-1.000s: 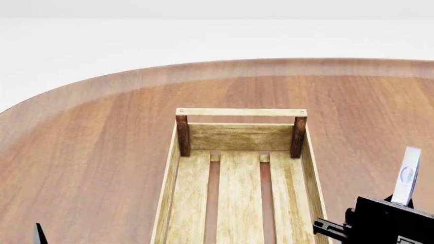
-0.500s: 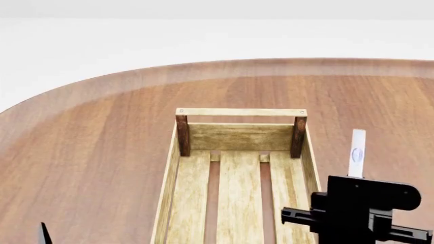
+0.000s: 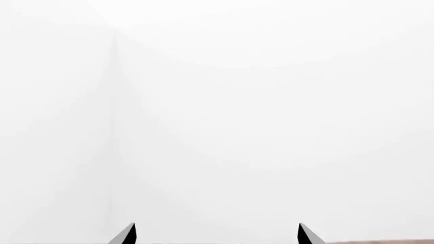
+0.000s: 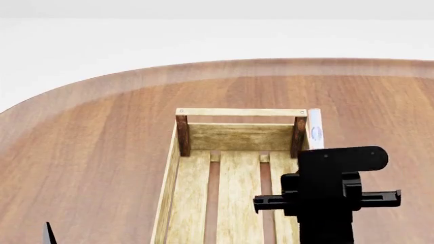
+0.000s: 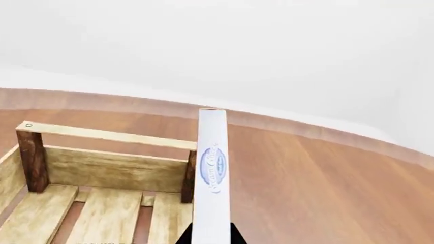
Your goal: Pick up the cream cheese and put it in the tray.
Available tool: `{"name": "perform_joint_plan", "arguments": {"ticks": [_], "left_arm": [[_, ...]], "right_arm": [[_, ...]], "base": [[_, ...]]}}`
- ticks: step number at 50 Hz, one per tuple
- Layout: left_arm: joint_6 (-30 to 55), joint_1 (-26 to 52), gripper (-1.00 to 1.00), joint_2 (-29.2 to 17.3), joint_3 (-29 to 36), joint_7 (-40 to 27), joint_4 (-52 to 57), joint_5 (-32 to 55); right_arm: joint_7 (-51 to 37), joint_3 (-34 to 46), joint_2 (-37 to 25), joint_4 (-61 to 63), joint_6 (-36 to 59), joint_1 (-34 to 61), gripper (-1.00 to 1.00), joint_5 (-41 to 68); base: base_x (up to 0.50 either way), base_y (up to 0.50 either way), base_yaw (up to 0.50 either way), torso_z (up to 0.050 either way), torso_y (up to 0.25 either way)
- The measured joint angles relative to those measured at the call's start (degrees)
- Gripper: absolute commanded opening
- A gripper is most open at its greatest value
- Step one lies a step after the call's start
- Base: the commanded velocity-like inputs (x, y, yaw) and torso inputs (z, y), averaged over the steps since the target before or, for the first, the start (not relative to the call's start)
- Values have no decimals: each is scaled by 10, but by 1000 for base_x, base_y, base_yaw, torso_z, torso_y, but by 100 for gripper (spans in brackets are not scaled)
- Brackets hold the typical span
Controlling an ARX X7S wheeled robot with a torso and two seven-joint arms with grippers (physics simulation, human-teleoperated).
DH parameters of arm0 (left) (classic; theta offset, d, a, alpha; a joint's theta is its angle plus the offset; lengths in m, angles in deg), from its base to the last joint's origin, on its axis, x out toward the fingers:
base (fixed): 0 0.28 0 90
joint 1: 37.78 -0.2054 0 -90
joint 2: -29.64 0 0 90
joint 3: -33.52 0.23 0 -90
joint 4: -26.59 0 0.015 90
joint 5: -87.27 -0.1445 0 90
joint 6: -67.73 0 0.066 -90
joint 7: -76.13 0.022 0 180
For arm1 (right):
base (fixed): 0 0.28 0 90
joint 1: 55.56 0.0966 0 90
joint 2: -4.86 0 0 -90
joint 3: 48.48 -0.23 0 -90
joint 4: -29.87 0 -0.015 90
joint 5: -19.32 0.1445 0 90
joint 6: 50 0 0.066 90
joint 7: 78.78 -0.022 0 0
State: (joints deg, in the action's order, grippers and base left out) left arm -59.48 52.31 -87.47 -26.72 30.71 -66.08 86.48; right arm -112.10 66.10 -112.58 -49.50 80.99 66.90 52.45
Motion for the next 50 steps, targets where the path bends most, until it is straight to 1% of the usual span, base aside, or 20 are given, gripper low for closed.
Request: {"name": "perform_joint_plan", "arguments": {"ticks": [12, 29, 41, 50], "left_arm": [[10, 2, 100, 0, 2, 3, 1, 3], [18, 4, 100, 0, 4, 5, 1, 4], [17, 4, 100, 0, 4, 4, 0, 3], [17, 5, 100, 0, 4, 4, -1, 3]], "right_arm": [[60, 31, 1, -24, 40, 53, -100, 23], [165, 57, 1, -72, 58, 98, -100, 61], [206, 70, 9, -115, 61, 125, -100, 66], [220, 81, 12, -132, 68, 140, -100, 65]], "base": [[0, 0, 0, 0, 0], [0, 0, 0, 0, 1], [0, 0, 0, 0, 1], [0, 0, 0, 0, 0]]}}
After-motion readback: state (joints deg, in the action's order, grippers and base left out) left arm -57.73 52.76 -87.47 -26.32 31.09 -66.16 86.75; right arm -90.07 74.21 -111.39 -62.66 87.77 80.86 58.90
